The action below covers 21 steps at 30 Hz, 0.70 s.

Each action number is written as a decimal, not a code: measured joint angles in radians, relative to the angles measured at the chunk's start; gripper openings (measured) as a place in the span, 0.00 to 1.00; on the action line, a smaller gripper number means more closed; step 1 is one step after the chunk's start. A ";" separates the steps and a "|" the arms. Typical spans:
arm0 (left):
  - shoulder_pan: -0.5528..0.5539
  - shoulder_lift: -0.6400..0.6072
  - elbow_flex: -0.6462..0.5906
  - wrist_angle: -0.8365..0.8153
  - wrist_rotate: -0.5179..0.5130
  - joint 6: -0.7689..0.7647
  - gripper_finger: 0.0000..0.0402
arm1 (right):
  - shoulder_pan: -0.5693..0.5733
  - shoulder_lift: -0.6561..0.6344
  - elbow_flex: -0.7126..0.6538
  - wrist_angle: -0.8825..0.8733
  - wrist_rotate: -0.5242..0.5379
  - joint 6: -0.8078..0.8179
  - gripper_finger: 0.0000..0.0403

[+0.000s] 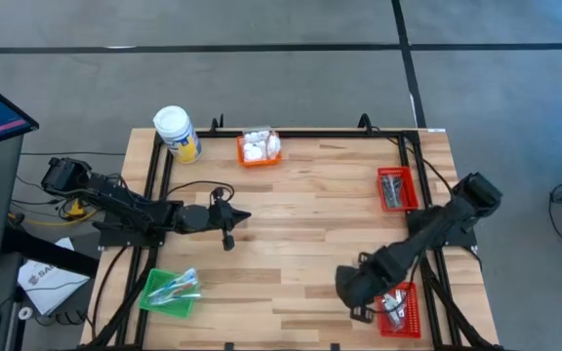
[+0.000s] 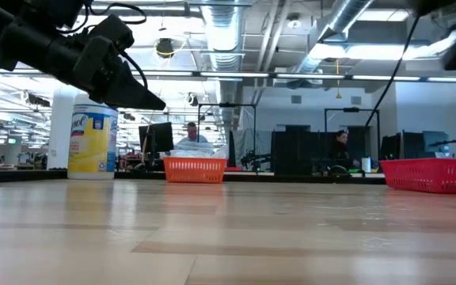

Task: Pick & Place Travel size toiletries
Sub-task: Adjust the baskets

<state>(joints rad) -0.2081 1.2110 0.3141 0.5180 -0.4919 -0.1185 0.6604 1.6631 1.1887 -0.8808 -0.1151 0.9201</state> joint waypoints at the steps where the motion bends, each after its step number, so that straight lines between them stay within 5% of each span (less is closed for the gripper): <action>1: 0.000 0.000 0.000 0.000 0.000 -0.003 0.00 | 0.016 0.007 0.001 0.012 -0.015 0.006 0.00; 10: 0.000 0.000 0.000 0.000 -0.001 -0.018 0.00 | 0.099 0.115 -0.001 0.023 -0.190 0.023 0.00; 21: 0.000 0.000 0.000 -0.005 -0.001 -0.018 0.00 | 0.102 0.125 -0.001 0.014 -0.276 0.024 0.00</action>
<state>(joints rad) -0.2081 1.2110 0.3141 0.5131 -0.4927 -0.1364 0.7623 1.7878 1.1881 -0.8666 -0.3915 0.9442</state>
